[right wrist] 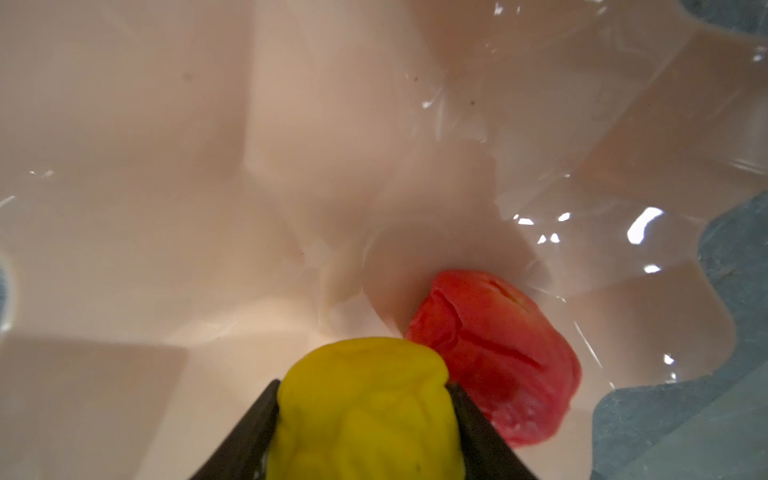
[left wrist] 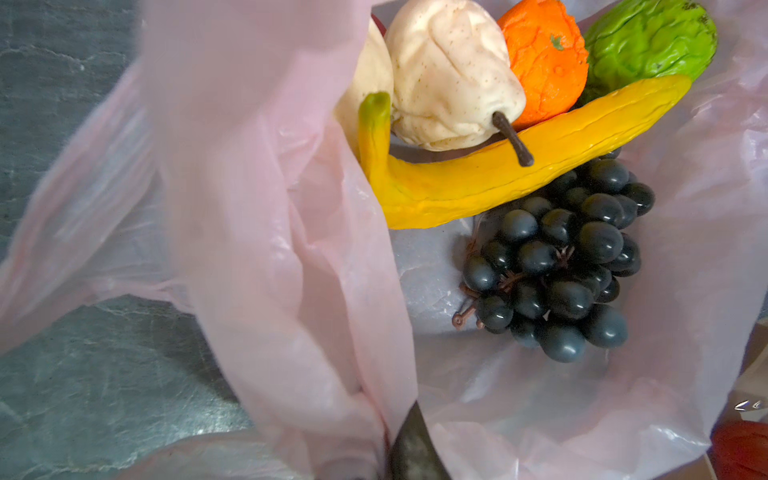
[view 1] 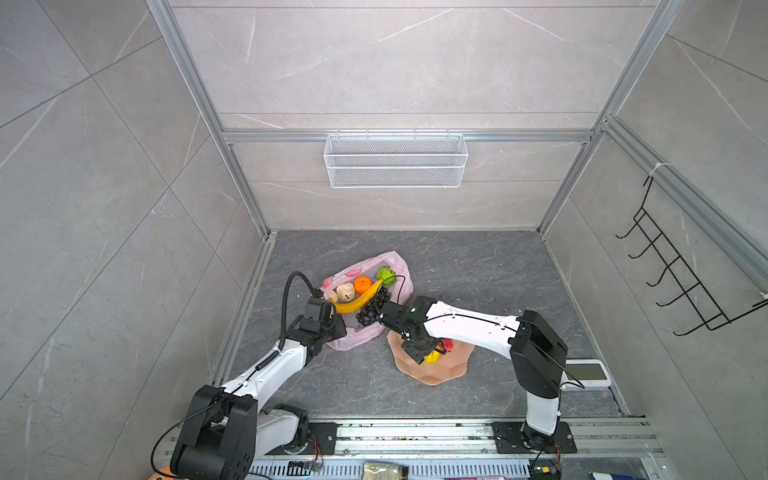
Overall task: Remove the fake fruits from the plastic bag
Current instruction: 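Carry the yellow lemon over the peach bowl and lower it, then open the right gripper to drop the lemon beside the apple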
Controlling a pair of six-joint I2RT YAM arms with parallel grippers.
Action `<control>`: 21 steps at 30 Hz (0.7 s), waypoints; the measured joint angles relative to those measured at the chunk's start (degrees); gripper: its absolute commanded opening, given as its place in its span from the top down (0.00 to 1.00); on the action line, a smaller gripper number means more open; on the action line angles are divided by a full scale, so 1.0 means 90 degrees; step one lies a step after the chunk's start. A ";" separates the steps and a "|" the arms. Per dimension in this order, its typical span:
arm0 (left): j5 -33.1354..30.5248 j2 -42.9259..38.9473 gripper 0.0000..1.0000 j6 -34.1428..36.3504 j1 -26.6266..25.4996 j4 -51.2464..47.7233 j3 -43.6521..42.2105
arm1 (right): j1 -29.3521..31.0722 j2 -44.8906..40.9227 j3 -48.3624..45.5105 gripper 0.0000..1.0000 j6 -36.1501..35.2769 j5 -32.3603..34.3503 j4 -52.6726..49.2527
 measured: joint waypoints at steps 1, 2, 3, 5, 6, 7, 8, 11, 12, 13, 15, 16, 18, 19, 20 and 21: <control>0.0000 -0.0005 0.90 0.0000 0.0000 0.0000 0.0000 | -0.0019 0.0049 0.0032 0.43 -0.0056 0.0000 -0.0032; 0.0000 -0.0007 0.90 0.0000 0.0000 0.0002 0.0000 | -0.0044 0.0104 0.0070 0.43 -0.0112 0.0000 -0.0053; 0.0000 -0.0010 0.90 0.0002 0.0000 0.0002 0.0000 | -0.0053 0.0151 0.0109 0.42 -0.0172 0.0000 -0.0075; -0.0002 -0.0010 0.90 0.0002 0.0000 0.0002 0.0000 | -0.0075 0.0243 0.0204 0.42 -0.0265 0.0000 -0.0119; -0.0002 -0.0010 0.90 0.0002 0.0000 0.0002 0.0000 | -0.0078 0.0291 0.0262 0.42 -0.0325 0.0002 -0.0155; 0.0000 -0.0010 0.90 0.0002 0.0000 0.0000 0.0000 | -0.0080 0.0333 0.0311 0.42 -0.0362 0.0002 -0.0187; -0.0002 -0.0010 0.90 0.0002 0.0000 0.0000 0.0000 | -0.0080 0.0376 0.0352 0.41 -0.0401 0.0000 -0.0214; -0.0002 -0.0017 0.90 0.0002 0.0000 0.0000 0.0000 | -0.0080 0.0495 0.0444 0.40 -0.0512 0.0000 -0.0262; -0.0005 -0.0019 0.90 0.0002 0.0000 0.0000 0.0000 | -0.0080 0.0534 0.0469 0.40 -0.0527 0.0000 -0.0287; -0.0005 -0.0022 0.90 0.0002 0.0000 0.0002 0.0000 | -0.0080 0.0571 0.0478 0.40 -0.0549 -0.0002 -0.0301; -0.0005 -0.0022 0.90 0.0002 0.0000 0.0000 0.0000 | -0.0080 0.0624 0.0483 0.40 -0.0588 0.0000 -0.0357; -0.0005 -0.0022 0.90 0.0002 0.0000 0.0000 0.0000 | -0.0080 0.0644 0.0483 0.40 -0.0614 0.0000 -0.0386; -0.0005 -0.0022 0.90 0.0002 0.0000 0.0000 0.0000 | -0.0080 0.0651 0.0483 0.38 -0.0651 0.0000 -0.0423; -0.0005 -0.0022 0.90 0.0002 0.0000 0.0000 0.0000 | -0.0080 0.0651 0.0483 0.37 -0.0670 0.0000 -0.0437; -0.0007 -0.0022 0.90 0.0002 0.0000 0.0002 0.0000 | -0.0080 0.0653 0.0483 0.35 -0.0687 0.0000 -0.0454; -0.0005 -0.0022 0.90 0.0002 0.0000 0.0000 0.0000 | -0.0080 0.0653 0.0483 0.34 -0.0699 0.0000 -0.0464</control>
